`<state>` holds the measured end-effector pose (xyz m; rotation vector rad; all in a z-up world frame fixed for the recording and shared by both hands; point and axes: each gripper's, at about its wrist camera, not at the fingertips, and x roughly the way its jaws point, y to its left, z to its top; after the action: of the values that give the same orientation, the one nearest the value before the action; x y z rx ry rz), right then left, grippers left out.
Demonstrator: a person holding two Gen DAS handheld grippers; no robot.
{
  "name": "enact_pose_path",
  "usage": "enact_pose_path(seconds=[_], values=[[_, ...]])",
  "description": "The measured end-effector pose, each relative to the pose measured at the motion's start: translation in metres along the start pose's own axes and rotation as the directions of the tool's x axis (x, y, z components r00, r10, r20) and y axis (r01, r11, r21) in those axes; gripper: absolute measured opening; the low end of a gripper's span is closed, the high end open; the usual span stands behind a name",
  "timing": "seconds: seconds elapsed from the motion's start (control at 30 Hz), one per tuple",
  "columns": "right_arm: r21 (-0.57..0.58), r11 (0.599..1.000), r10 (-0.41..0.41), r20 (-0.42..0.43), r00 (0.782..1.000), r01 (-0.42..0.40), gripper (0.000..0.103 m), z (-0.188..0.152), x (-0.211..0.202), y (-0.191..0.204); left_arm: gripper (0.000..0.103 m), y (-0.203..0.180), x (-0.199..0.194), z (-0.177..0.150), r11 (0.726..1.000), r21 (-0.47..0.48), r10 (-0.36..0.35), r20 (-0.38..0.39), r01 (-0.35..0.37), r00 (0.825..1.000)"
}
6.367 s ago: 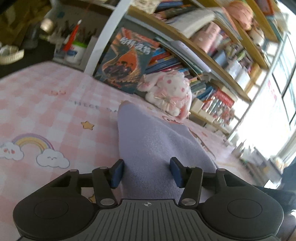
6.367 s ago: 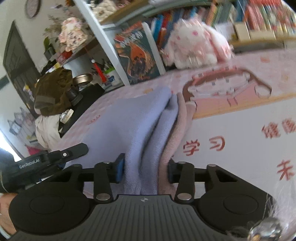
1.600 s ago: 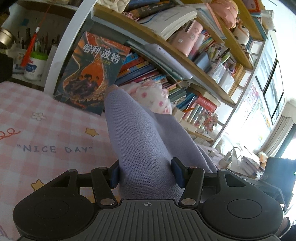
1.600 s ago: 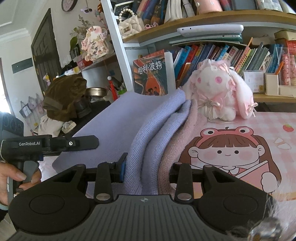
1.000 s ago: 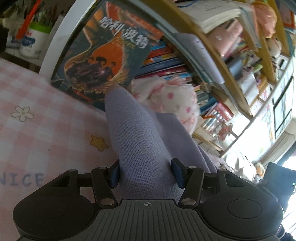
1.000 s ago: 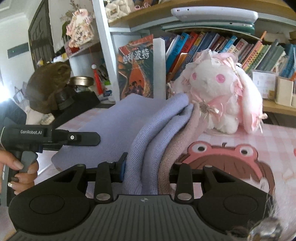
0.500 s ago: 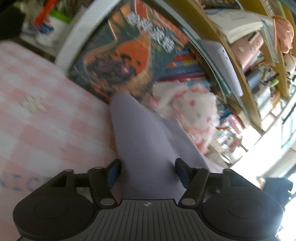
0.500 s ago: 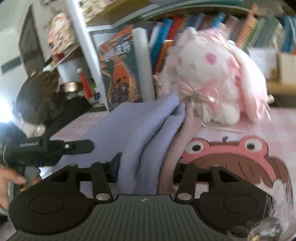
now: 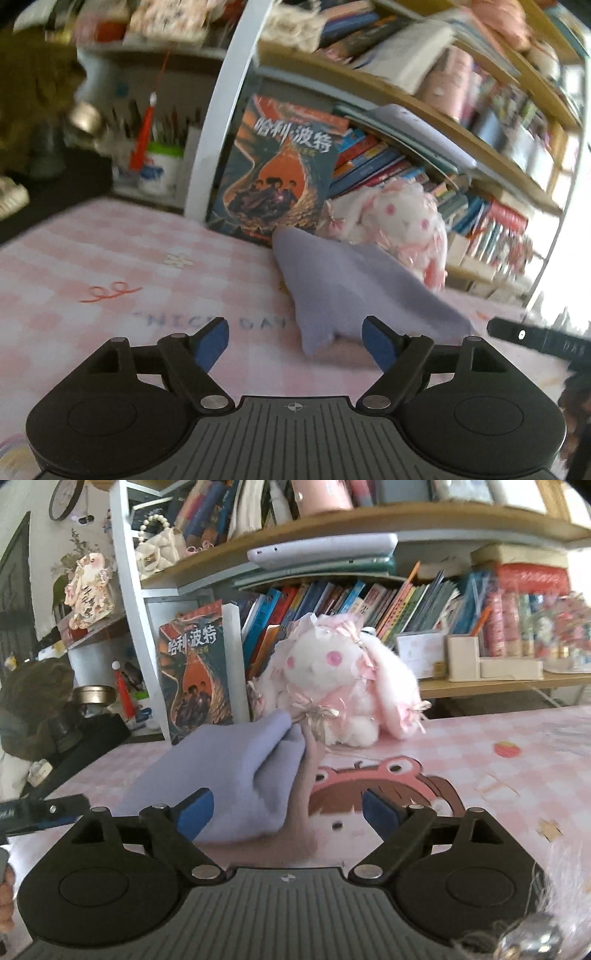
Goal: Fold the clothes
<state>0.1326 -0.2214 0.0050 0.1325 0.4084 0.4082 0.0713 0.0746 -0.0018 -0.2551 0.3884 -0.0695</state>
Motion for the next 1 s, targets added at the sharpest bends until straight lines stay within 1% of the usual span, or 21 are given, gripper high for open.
enact_pose_path(seconds=[0.17, 0.23, 0.33, 0.4, 0.47, 0.57, 0.7, 0.83, 1.0], values=[[-0.079, 0.996, -0.034, 0.044, 0.998, 0.038, 0.098, -0.023, -0.044, 0.023, 0.090, -0.024, -0.041, -0.017, 0.992, 0.122, 0.036, 0.047, -0.042, 0.998], [-0.111, 0.992, -0.050, 0.058, 0.997, 0.056, 0.099, -0.032, -0.059, 0.033, 0.090, -0.032, -0.049, -0.023, 0.984, 0.163, 0.059, 0.050, -0.067, 0.997], [-0.124, 0.989, -0.068, 0.067, 0.995, 0.076, 0.100, -0.044, -0.073, 0.041, 0.091, -0.043, -0.058, -0.030, 0.973, 0.213, 0.084, 0.056, -0.094, 0.995], [-0.127, 0.988, -0.084, 0.074, 0.994, 0.093, 0.101, -0.051, -0.081, 0.044, 0.092, -0.047, -0.064, -0.031, 0.970, 0.227, 0.070, 0.079, -0.086, 0.994], [-0.127, 0.986, -0.103, 0.077, 0.992, 0.112, 0.102, -0.054, -0.086, 0.046, 0.092, -0.049, -0.067, -0.033, 0.969, 0.234, 0.065, 0.083, -0.083, 0.994], [-0.120, 0.984, -0.122, 0.095, 0.988, 0.133, 0.103, -0.056, -0.091, 0.046, 0.092, -0.054, -0.066, -0.035, 0.961, 0.255, 0.086, 0.079, -0.103, 0.993], [-0.123, 0.982, -0.136, 0.083, 0.987, 0.145, 0.103, -0.055, -0.089, 0.047, 0.095, -0.057, -0.062, -0.036, 0.955, 0.279, 0.094, 0.050, -0.104, 0.994], [-0.116, 0.981, -0.148, 0.057, 0.987, 0.154, 0.103, -0.055, -0.085, 0.045, 0.095, -0.054, -0.055, -0.036, 0.958, 0.272, 0.093, 0.001, -0.089, 0.996], [-0.100, 0.983, -0.149, 0.064, 0.987, 0.155, 0.103, -0.056, -0.087, 0.042, 0.096, -0.054, -0.055, -0.037, 0.959, 0.275, 0.081, -0.010, -0.075, 0.997]])
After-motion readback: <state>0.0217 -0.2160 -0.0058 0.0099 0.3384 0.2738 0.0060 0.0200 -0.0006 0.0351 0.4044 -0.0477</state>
